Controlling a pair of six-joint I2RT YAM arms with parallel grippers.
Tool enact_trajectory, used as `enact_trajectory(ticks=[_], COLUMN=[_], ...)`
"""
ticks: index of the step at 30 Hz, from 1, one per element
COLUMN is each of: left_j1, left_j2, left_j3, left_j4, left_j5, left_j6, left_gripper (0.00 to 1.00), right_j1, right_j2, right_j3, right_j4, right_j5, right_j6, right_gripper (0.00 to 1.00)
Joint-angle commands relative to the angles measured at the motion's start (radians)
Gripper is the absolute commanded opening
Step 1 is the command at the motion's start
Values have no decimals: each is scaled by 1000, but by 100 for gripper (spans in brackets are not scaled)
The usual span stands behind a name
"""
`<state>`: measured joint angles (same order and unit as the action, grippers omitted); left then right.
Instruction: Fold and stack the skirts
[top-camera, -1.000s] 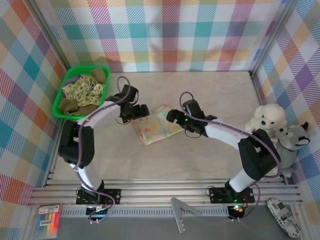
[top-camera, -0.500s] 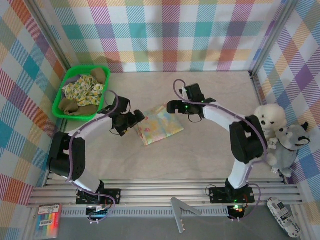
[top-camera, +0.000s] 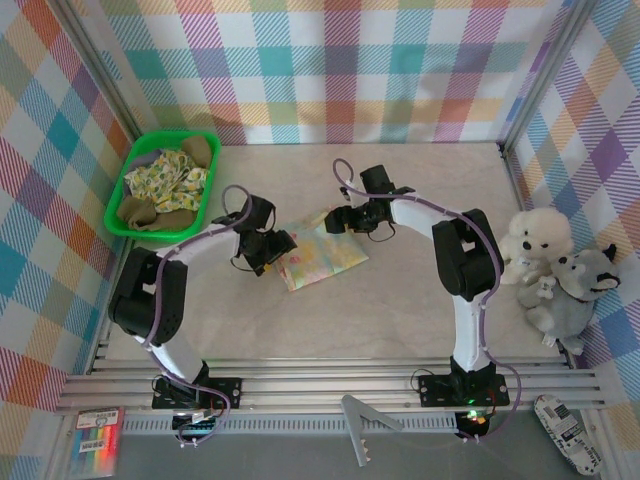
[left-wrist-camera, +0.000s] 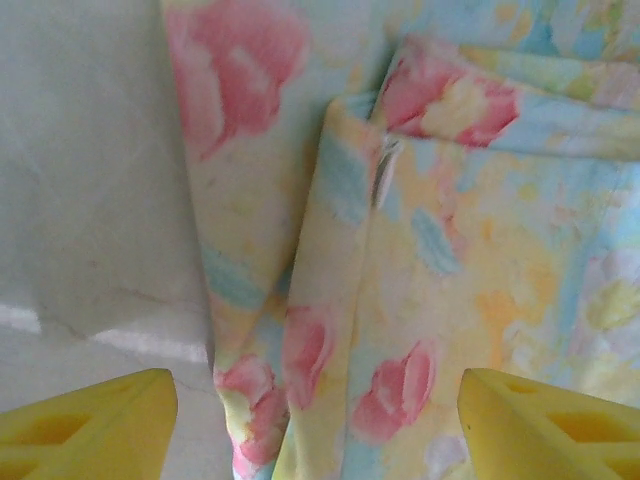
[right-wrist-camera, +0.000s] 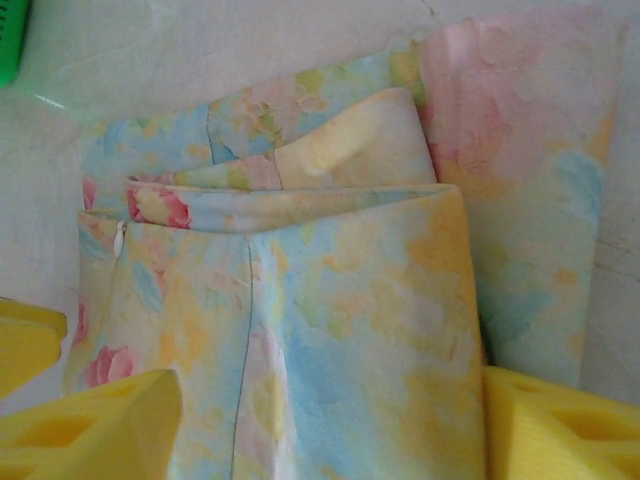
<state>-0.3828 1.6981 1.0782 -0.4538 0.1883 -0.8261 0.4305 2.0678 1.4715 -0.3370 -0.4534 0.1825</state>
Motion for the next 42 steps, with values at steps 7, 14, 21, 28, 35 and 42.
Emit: enact_trajectory(ticks=[7, 14, 21, 28, 35, 42], left_j1=[16, 25, 36, 38, 77, 123], left_j2=[124, 192, 202, 222, 180, 120], left_j3=[146, 195, 231, 250, 244, 266], left_j4=[-92, -107, -125, -111, -96, -125], left_j5=[-40, -26, 41, 112, 142, 182], left_j6=[156, 231, 374, 432, 430, 452], left_gripper=[65, 52, 53, 53, 31, 7], right_j1=[1, 8, 30, 29, 28, 27], right_j2=[70, -75, -261, -238, -305, -337], right_j3=[85, -135, -438, -377, -383, -387], right_j4=[-73, 49, 325, 275, 356, 413], right_j5=[7, -42, -26, -18, -17, -57], right_j6=[-75, 120, 409, 310, 240, 192], right_gripper=[41, 0, 0, 0, 0, 0])
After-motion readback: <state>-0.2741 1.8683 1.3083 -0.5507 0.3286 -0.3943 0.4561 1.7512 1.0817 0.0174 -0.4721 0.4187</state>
